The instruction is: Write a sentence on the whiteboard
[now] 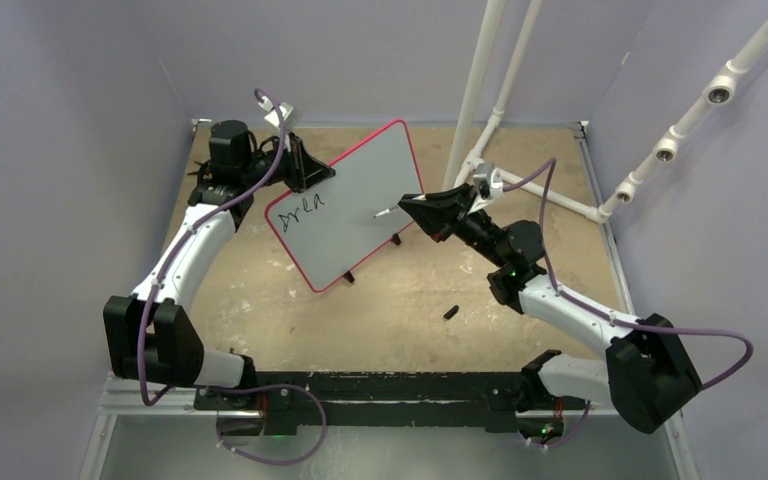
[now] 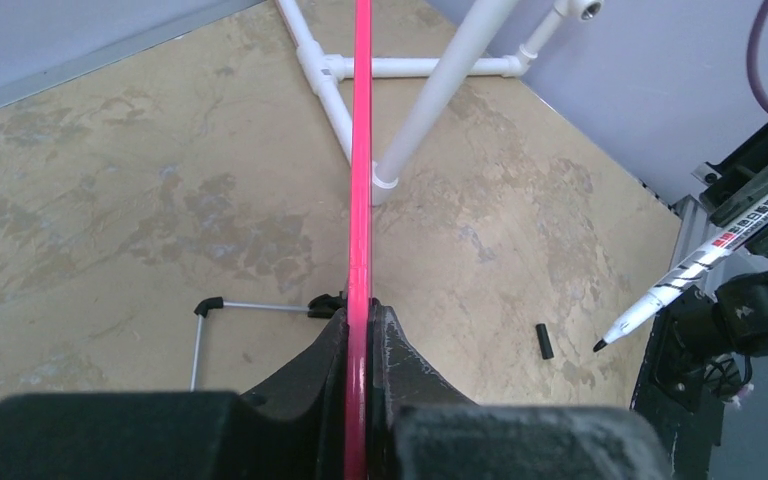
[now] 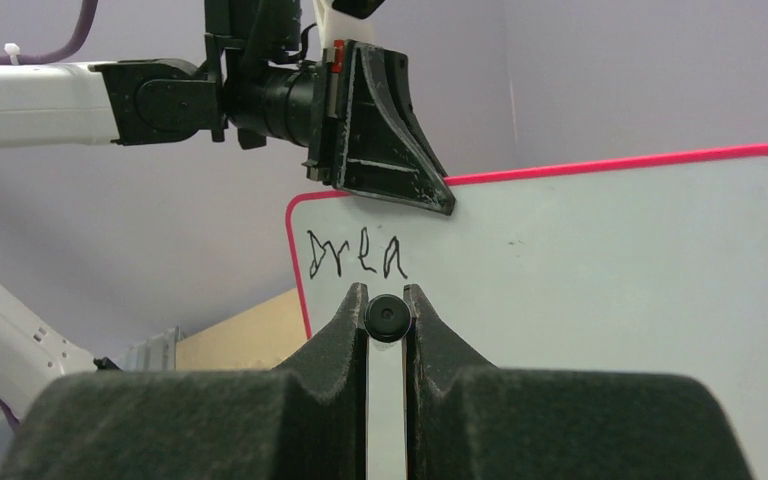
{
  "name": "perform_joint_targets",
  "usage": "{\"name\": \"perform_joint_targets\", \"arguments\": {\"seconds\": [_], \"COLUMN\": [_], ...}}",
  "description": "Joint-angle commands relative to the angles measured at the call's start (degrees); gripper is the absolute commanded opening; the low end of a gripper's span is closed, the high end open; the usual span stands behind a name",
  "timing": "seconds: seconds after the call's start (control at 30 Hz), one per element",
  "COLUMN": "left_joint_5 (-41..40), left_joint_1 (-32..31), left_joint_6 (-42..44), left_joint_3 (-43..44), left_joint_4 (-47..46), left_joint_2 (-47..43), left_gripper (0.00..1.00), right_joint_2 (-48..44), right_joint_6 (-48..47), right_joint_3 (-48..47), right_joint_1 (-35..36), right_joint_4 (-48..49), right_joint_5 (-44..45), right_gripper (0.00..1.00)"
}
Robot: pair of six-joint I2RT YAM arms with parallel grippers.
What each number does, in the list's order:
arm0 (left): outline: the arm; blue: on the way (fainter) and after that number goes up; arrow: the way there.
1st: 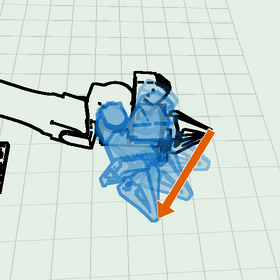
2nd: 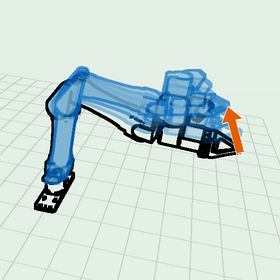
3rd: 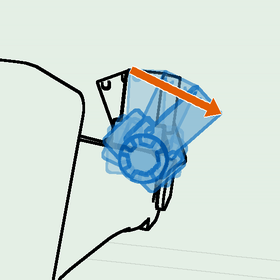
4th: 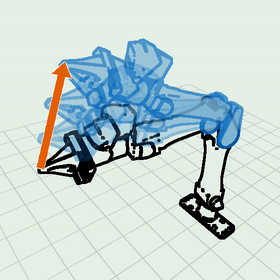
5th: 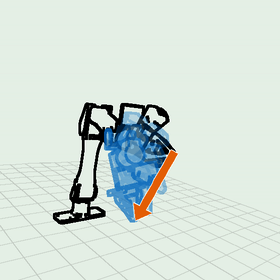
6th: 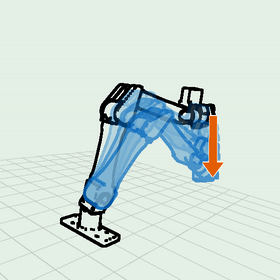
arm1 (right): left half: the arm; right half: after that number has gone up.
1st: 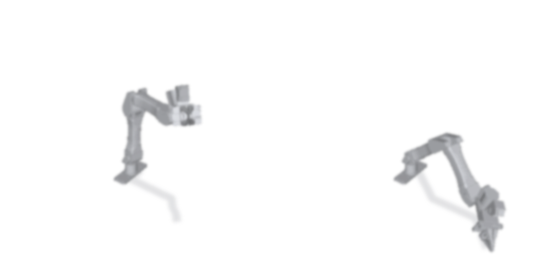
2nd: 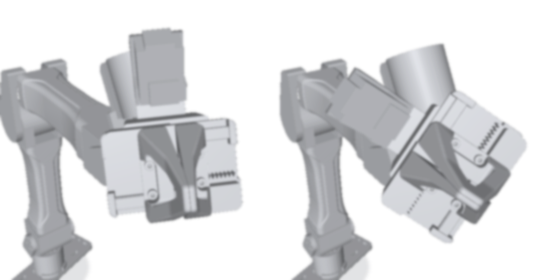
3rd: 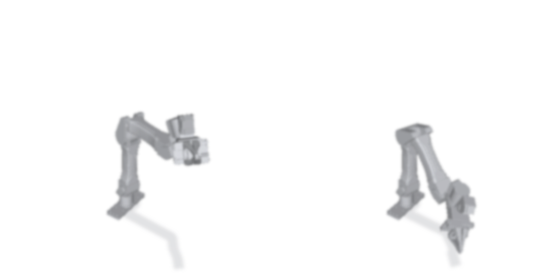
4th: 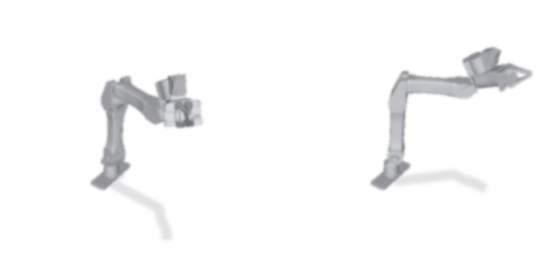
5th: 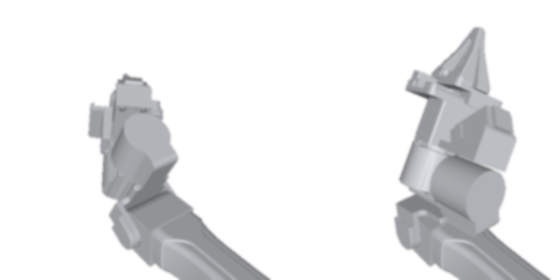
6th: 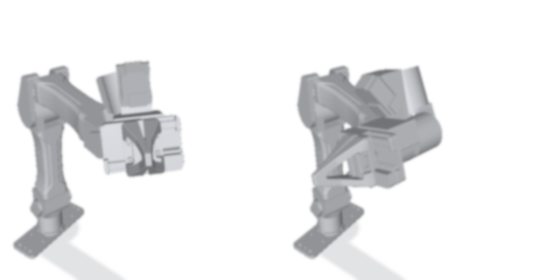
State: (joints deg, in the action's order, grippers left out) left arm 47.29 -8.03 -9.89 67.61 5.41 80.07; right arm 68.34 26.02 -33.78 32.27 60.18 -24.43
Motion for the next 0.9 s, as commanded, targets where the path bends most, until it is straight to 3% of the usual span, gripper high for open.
{"name": "perform_joint_targets", "arguments": {"seconds": [0.0,0.3,0.87], "left_joint_5": [5.11,1.51,1.84], "left_joint_1": [-2.94,-2.95,-2.95], "left_joint_6": [2.36,3.26,2.87], "left_joint_3": [-1.81,-1.96,-2.2], "left_joint_4": [6.21,7.49,6.95], "left_joint_2": [0.47,2.1,2.46], "left_gripper": [0.0,0.0,0.0], "right_joint_2": [2.08,13.72,26.68], "right_joint_6": [0.84,1.74,1.76], "right_joint_3": [-2.81,-8.93,-19.44], "right_joint_1": [2.48,6.86,7.38], "right_joint_4": [9.03,17.69,14.77], "right_joint_5": [3.59,9.39,8.25], "right_gripper": [0.0,0.0,0.0]}}
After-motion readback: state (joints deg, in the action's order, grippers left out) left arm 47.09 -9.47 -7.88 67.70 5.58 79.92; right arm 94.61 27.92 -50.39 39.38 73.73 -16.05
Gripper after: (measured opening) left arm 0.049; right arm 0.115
